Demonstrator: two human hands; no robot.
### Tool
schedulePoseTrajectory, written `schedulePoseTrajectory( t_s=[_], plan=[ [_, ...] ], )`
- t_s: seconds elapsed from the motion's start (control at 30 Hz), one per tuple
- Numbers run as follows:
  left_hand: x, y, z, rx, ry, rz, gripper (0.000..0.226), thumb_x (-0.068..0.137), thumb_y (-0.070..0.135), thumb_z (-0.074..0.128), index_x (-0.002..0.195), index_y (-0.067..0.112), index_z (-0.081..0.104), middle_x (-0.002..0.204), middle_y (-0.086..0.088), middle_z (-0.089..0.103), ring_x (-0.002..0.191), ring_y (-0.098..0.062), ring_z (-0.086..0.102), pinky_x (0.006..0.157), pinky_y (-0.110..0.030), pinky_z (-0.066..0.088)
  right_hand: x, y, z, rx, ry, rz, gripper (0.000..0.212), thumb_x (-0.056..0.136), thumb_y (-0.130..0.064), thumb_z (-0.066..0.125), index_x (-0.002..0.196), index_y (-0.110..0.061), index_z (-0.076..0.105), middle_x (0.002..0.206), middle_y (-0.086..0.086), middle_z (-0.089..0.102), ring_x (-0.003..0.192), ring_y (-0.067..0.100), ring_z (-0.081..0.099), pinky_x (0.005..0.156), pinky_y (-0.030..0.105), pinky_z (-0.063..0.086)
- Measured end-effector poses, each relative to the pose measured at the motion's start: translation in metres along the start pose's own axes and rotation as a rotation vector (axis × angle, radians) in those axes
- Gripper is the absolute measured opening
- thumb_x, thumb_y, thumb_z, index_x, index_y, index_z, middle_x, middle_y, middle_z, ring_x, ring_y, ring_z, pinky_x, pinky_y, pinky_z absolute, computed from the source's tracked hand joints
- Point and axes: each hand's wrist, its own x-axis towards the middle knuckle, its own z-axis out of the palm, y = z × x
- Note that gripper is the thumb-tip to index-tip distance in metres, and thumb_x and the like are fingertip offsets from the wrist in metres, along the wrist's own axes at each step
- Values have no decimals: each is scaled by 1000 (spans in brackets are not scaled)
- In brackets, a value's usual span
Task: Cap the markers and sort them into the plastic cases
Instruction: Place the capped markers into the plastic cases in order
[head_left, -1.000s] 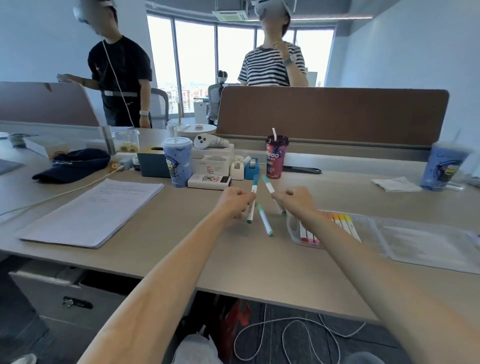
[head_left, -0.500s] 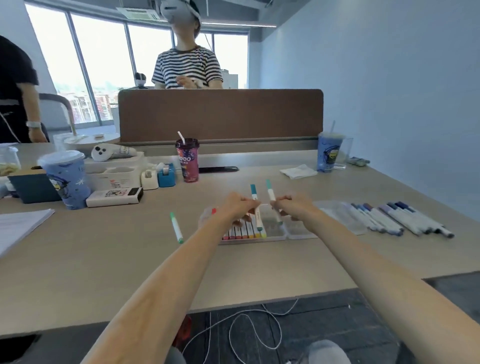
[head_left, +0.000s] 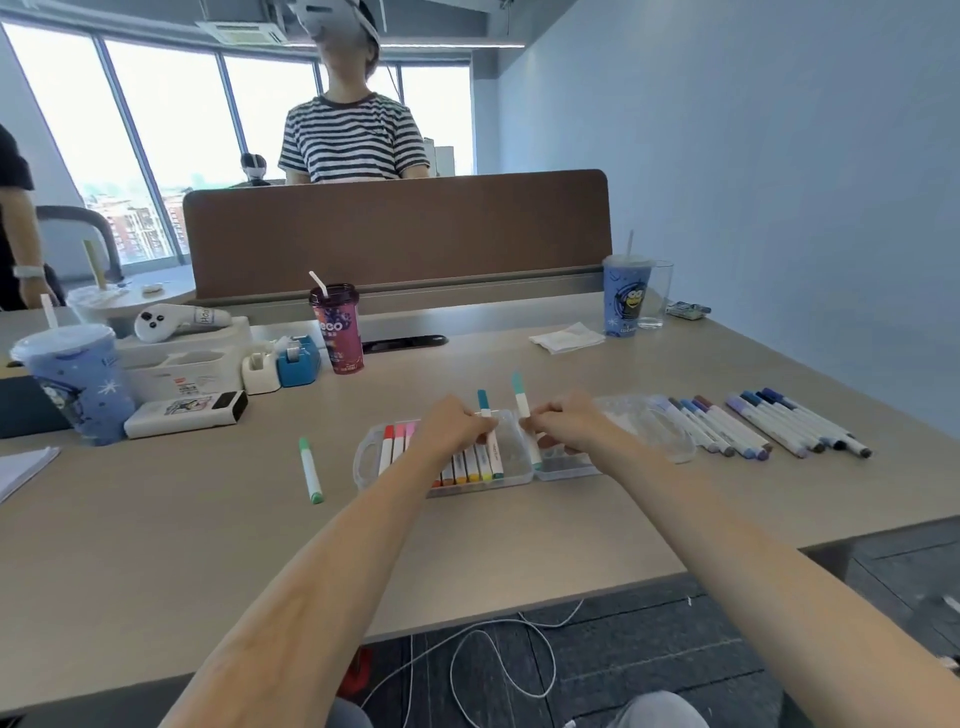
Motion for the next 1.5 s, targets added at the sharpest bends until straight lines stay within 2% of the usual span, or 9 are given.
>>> schedulePoseTrajectory(
  t_s=[0.17, 0.3, 0.43, 0.6, 0.83, 1.03, 1.23, 1.37, 1.5],
  plan=[
    [3, -4, 6, 161, 62, 58, 28, 86, 36, 65, 74, 11, 70, 58, 1, 57, 47, -11, 47, 52, -23, 40, 3, 1, 6, -13, 1, -11, 21, 90, -22, 67, 107, -9, 66, 82, 1, 65, 61, 6, 59, 37, 10, 33],
    [4, -7, 9, 254, 88, 88, 29, 84, 39, 66, 73, 12, 67, 61, -1, 58, 54, -15, 52, 53, -24, 41, 9, -2, 15, -46, -8, -43, 22, 88, -17, 70, 105, -4, 65, 82, 4, 65, 61, 8, 60, 47, 12, 44],
    [8, -7, 11, 350, 103, 105, 37, 84, 48, 65, 67, 15, 62, 63, -3, 62, 58, -19, 59, 58, -30, 49, 19, -3, 25, -159, 20, -73, 16, 80, -20, 77, 76, -8, 66, 87, 17, 73, 67, 18, 65, 75, 33, 59],
    [6, -1, 10, 465, 86, 144, 35, 89, 47, 60, 76, 14, 56, 72, -3, 60, 62, -16, 52, 57, -29, 42, 24, -2, 31, -304, 70, -96, 23, 77, -34, 78, 78, -12, 73, 73, 5, 71, 59, 12, 61, 57, 24, 49],
    [5, -12, -2, 379, 88, 137, 31, 95, 42, 50, 89, 13, 60, 86, -5, 67, 82, -20, 66, 78, -38, 56, 21, 0, 32, -528, 99, -216, 16, 89, -23, 64, 94, -12, 75, 96, 5, 74, 72, 12, 59, 50, 18, 34],
    [-6, -49, -32, 251, 192, 126, 20, 95, 38, 44, 88, 23, 55, 82, 1, 63, 79, -17, 63, 76, -40, 56, 24, 2, 35, -625, 126, -278, 15, 91, -28, 63, 94, -15, 70, 97, 2, 72, 72, 12, 58, 57, 23, 41],
    [-24, -78, -65, 227, 309, 9, 19, 94, 30, 50, 84, 17, 59, 78, 0, 62, 78, -18, 60, 72, -34, 51, 29, -3, 36, -674, 90, -269, 12, 90, -23, 63, 94, -14, 69, 102, 5, 71, 87, 17, 63, 66, 27, 46],
    [-32, -105, -89, 321, 315, -177, 26, 91, 36, 52, 97, 13, 62, 94, -6, 66, 86, -23, 62, 77, -36, 54, 30, -7, 35, -669, 57, -239, 12, 89, -22, 65, 96, -13, 71, 103, 5, 71, 88, 17, 64, 72, 30, 54],
    [-39, -120, -98, 431, 330, -275, 49, 91, 38, 54, 129, 8, 43, 120, -12, 58, 109, -32, 57, 89, -41, 48, 28, -13, 46, -603, 106, -212, 12, 89, -21, 64, 100, -17, 64, 104, 0, 69, 91, 14, 62, 72, 27, 56]
  ],
)
